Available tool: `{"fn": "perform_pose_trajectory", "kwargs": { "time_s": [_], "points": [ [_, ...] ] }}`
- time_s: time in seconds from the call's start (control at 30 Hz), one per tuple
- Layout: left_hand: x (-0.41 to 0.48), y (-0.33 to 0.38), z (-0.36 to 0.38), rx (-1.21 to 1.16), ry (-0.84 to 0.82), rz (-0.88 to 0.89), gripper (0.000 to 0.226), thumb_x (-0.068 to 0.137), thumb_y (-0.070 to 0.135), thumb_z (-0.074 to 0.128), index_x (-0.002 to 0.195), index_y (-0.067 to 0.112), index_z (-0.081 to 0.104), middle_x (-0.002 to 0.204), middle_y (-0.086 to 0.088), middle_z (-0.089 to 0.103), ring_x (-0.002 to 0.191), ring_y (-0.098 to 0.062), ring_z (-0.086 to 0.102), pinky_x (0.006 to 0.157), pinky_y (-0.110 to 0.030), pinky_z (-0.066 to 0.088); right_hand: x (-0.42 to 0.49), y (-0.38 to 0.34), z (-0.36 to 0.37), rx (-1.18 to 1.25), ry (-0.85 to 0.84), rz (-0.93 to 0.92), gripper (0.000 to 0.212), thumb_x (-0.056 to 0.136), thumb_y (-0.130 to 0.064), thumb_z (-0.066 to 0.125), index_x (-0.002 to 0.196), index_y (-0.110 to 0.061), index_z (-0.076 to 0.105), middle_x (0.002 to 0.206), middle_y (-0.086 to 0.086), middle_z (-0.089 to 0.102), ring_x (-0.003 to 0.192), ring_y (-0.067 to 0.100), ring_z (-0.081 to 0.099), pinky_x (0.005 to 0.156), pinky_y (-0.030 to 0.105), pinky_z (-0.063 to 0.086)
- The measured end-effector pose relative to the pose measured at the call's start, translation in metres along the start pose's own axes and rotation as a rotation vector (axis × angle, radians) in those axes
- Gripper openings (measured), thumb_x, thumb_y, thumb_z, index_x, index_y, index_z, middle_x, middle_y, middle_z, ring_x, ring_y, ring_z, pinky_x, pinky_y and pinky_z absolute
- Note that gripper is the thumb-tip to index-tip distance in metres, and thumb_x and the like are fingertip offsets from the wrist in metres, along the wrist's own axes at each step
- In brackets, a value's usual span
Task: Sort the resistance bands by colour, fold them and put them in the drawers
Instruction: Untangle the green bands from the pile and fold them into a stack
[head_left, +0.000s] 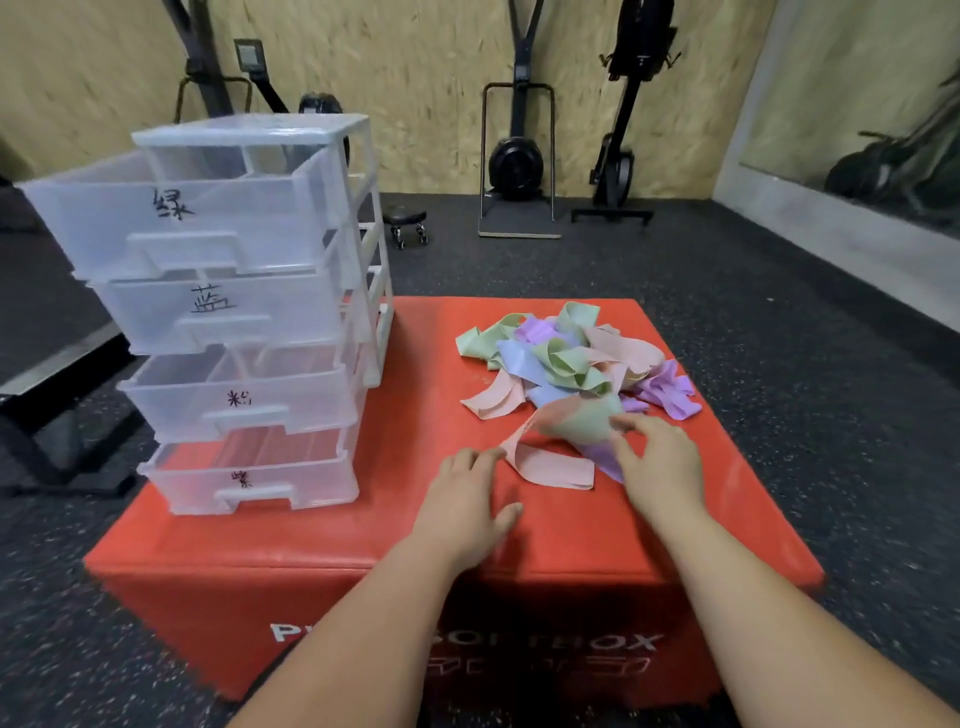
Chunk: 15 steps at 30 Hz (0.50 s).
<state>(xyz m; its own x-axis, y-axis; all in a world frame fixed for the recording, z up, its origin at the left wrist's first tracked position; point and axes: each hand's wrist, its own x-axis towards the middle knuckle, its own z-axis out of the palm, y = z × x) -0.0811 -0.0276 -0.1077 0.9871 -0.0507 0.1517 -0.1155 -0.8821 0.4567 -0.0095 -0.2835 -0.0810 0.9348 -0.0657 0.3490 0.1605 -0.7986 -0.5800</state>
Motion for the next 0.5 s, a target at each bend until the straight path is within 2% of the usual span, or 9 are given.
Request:
{"fn": "perform_pose_trajectory", "kwargs": {
  "time_s": [0.1, 0.17, 0.27, 0.37, 0.43, 0.5],
  "points": [
    [0.017, 0.004, 0.006, -0.024, 0.004, -0.002, 0.074, 0.092, 0.052, 0.069, 0.157, 0.029, 0.041, 0.147, -0.001, 0.046, 0.135, -0.026, 0.045, 0.115, -0.04, 0.039, -0.002, 0.017, 0.01, 0.059, -0.044, 0.095, 0.012, 0.086, -0.026, 0.077, 0.093, -0.035, 0.077, 0.096, -0.012, 0.078, 0.095, 0.02, 0.07, 0.081, 0.033, 0.051],
    [0.03, 0.01, 0.013, -0.05, 0.016, 0.021, 0.07, 0.092, 0.05, 0.069, 0.154, 0.029, 0.044, 0.145, 0.0, 0.047, 0.133, -0.025, 0.047, 0.113, -0.04, 0.041, 0.009, 0.019, 0.012, 0.117, -0.054, 0.134, 0.016, 0.084, -0.021, 0.079, 0.087, -0.035, 0.073, 0.088, -0.014, 0.076, 0.087, 0.014, 0.071, 0.076, 0.028, 0.047],
    [0.052, 0.018, 0.024, -0.082, 0.03, 0.069, 0.063, 0.091, 0.046, 0.069, 0.149, 0.029, 0.05, 0.141, 0.001, 0.049, 0.129, -0.025, 0.049, 0.11, -0.039, 0.043, 0.026, 0.013, 0.009, 0.202, -0.026, 0.14, 0.025, 0.08, -0.016, 0.08, 0.095, -0.03, 0.065, 0.082, -0.014, 0.073, 0.078, 0.008, 0.07, 0.073, 0.029, 0.048],
    [0.074, 0.024, 0.033, -0.099, 0.036, 0.11, 0.063, 0.09, 0.044, 0.072, 0.148, 0.029, 0.051, 0.14, 0.003, 0.051, 0.129, -0.024, 0.049, 0.11, -0.039, 0.044, 0.036, 0.009, 0.011, 0.252, -0.077, 0.12, 0.033, 0.08, -0.016, 0.082, 0.1, -0.034, 0.064, 0.082, -0.013, 0.074, 0.075, 0.001, 0.069, 0.076, 0.029, 0.054],
    [0.085, 0.028, 0.035, -0.148, 0.024, 0.102, 0.065, 0.091, 0.042, 0.073, 0.15, 0.029, 0.049, 0.143, 0.004, 0.051, 0.131, -0.022, 0.05, 0.11, -0.038, 0.044, 0.042, 0.006, 0.011, 0.242, -0.075, 0.065, 0.029, 0.083, -0.016, 0.081, 0.099, -0.037, 0.069, 0.091, -0.017, 0.075, 0.08, -0.009, 0.066, 0.078, 0.014, 0.049],
    [0.094, 0.03, 0.037, -0.212, 0.022, 0.078, 0.067, 0.092, 0.039, 0.074, 0.152, 0.029, 0.048, 0.144, 0.004, 0.052, 0.132, -0.018, 0.052, 0.109, -0.036, 0.045, 0.049, -0.002, 0.006, 0.311, 0.007, 0.02, 0.026, 0.087, -0.015, 0.078, 0.102, -0.035, 0.073, 0.096, -0.021, 0.075, 0.084, -0.008, 0.066, 0.076, 0.005, 0.044]
  ]
}}
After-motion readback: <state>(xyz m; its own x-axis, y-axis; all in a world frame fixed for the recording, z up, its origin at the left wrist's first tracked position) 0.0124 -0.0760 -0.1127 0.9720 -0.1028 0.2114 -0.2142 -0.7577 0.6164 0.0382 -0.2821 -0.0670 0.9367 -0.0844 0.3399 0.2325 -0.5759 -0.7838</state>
